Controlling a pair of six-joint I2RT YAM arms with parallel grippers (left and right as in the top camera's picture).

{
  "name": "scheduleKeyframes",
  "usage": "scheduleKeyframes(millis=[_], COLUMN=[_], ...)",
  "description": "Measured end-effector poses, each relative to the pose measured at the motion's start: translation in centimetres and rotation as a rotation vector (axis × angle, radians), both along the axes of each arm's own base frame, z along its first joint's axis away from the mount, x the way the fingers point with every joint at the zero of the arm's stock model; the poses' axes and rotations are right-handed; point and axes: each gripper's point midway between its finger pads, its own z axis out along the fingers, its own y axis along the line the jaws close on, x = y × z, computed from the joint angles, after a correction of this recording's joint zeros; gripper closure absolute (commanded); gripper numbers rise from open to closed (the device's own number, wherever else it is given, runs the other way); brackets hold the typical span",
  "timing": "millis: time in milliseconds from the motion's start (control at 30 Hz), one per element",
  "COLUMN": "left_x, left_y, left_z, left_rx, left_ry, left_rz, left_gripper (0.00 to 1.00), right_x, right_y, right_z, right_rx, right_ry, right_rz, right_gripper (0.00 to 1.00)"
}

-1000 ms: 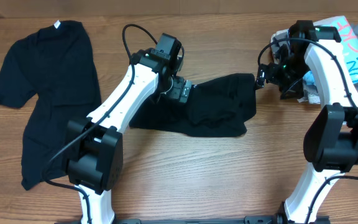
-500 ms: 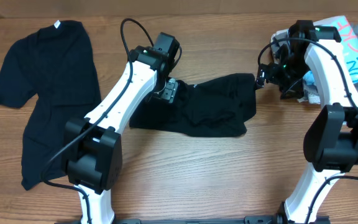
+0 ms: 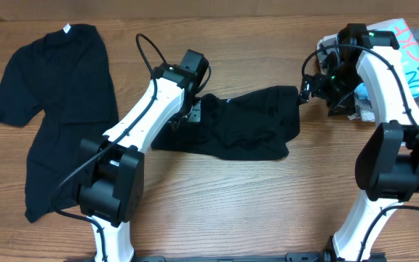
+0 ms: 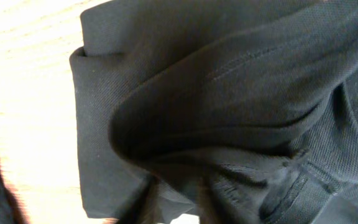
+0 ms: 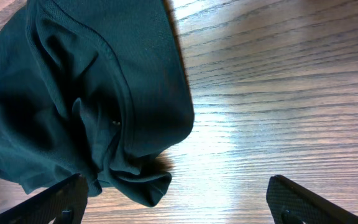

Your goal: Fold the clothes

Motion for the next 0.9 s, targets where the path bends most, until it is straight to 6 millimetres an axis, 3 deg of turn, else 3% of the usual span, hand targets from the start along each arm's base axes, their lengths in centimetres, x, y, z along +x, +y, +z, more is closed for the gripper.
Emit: scheduleKeyframes(millis=[167,267,433,467,500,633,733,833,900], left_x=[0.6,0.0,-3.7,-4.4,-5.7,-8.0,-9.2,-9.7,-9.6], left_y=[-0.4,-1.5,-6.5,-7.2,-8.3,-10.5,-10.9,-10.4,-10.2], left_z=[0.1,0.1,-0.1,-0.1,-0.1,-0.2,-0.2,-0.1,-0.1], left_rx=[-0.016,-0.009,0.014,0.021,0.031,0.048,0.067,0.085,0.085], left_ry=[-0.029,-0.023,0.016,0.026,0.042,0.062,0.085,0.112,0.113], left_rz=[0.02,-0.01,-0.167,-0.195,-0.239,-0.343,-0.388,-0.395,-0.391], left_gripper=[0.96,0.96,0.96,0.87,0.69,0.64,0.65,0.75,0.73], right_x=[0.0,0.0,0.1,0.1,0.1,0.1,0.0,-0.1,-0.1], right_y=[0.0,0.0,0.0,0.0,0.0,0.0,0.0,0.0,0.1], right_z=[0.0,0.0,0.0,0.0,0.0,0.0,0.0,0.0,0.0], right_rx=[0.0,0.0,0.0,0.0,0.0,0.0,0.0,0.001,0.005], right_ry=[-0.001,-0.001,-0.004,-0.005,-0.005,-0.004,0.0,0.003,0.006], right_rz=[0.0,0.0,0.0,0.0,0.0,0.0,0.0,0.0,0.0], right_gripper=[0.04,0.04,0.04,0.04,0.04,0.04,0.04,0.04,0.04])
